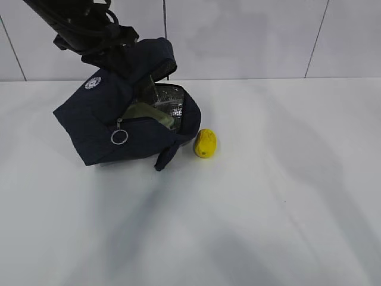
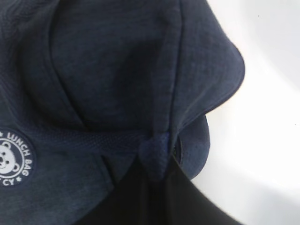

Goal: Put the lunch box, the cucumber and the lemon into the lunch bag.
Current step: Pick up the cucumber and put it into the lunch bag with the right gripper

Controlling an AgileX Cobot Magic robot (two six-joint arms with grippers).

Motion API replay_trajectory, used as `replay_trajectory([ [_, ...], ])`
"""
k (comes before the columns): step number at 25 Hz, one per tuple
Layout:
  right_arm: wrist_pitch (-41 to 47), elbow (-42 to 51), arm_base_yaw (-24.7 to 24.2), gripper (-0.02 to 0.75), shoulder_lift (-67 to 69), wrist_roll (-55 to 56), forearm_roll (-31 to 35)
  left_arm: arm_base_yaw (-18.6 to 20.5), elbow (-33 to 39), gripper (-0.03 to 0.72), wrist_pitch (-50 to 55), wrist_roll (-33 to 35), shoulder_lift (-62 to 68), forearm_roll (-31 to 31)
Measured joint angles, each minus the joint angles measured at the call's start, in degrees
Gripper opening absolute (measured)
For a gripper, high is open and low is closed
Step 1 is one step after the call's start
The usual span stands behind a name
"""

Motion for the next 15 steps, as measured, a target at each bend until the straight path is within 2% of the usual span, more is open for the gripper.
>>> replay_trajectory([
  [9, 0.6, -0.1, 5.3, 0.433, -8.7, 0.0, -4.9, 0.0, 0.0, -0.004, 0.0, 0.0, 0.0, 0.1],
  [15, 0.8, -0.1, 5.9, 0.412, -15.2, 0.0, -5.1, 0.0, 0.0, -0.004, 0.0, 0.0, 0.0, 0.1],
])
